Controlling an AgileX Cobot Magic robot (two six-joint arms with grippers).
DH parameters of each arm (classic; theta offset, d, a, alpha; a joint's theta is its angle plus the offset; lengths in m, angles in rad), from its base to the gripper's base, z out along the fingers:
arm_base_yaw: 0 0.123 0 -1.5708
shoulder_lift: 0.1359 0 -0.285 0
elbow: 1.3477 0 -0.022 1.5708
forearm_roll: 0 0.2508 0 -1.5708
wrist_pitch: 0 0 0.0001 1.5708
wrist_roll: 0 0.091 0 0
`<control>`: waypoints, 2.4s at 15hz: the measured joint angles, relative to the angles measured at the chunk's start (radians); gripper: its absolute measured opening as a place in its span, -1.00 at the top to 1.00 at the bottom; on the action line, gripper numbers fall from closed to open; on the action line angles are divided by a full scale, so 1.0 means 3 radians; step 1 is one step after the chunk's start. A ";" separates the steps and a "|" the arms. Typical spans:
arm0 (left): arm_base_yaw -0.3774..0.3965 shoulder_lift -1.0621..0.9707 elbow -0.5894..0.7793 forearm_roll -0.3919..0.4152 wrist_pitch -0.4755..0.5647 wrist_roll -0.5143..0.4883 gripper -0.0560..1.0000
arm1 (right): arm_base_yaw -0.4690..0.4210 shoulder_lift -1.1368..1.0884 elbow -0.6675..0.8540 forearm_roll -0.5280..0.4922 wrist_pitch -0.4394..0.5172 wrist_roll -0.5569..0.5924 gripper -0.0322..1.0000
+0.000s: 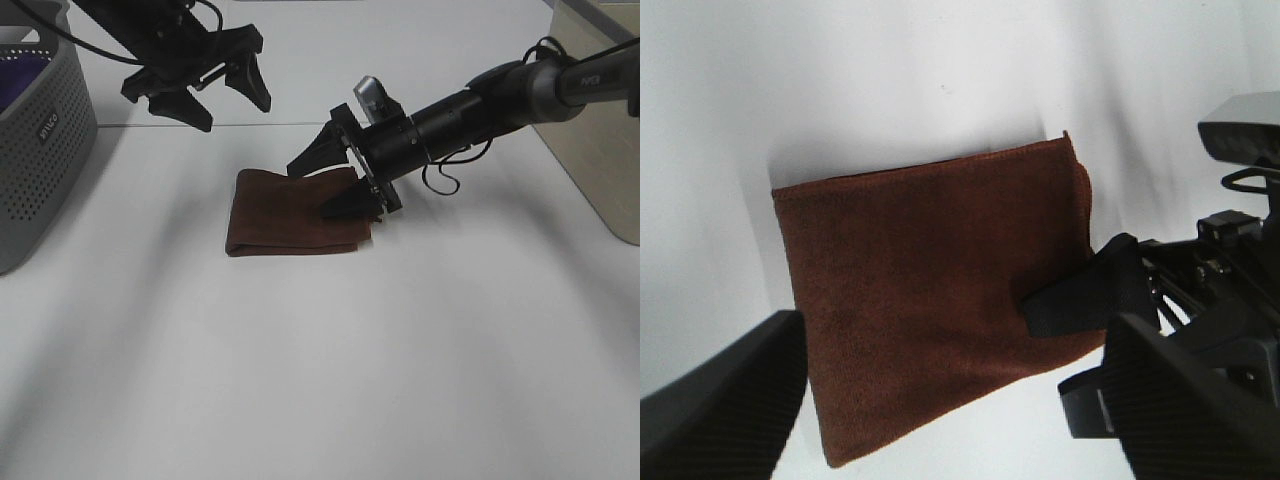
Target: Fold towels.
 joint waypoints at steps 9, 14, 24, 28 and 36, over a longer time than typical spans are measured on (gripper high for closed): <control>0.0000 -0.1123 0.0000 0.0847 0.0870 -0.0010 -0.55 | 0.0000 -0.1430 0.0043 -0.1733 0.0197 0.1163 -0.55; 0.0000 -0.2437 0.1133 0.1413 0.0890 -0.0213 -0.55 | 0.0000 -0.2537 0.0747 -0.2357 0.0213 0.1463 -0.55; 0.0000 -0.4763 0.3650 0.1437 0.0790 -0.0380 -0.55 | 0.0000 -0.4723 0.2973 -0.2963 0.0217 0.1470 -0.55; 0.0000 -0.5747 0.4427 0.1437 0.0697 -0.0383 -0.55 | 0.0000 -0.5833 0.3967 -0.3253 0.0093 0.1470 -0.55; 0.0000 -0.6153 0.4850 0.1143 0.0373 0.0240 -0.55 | 0.0000 -0.7313 0.4427 -0.3320 -0.0223 0.1460 -0.55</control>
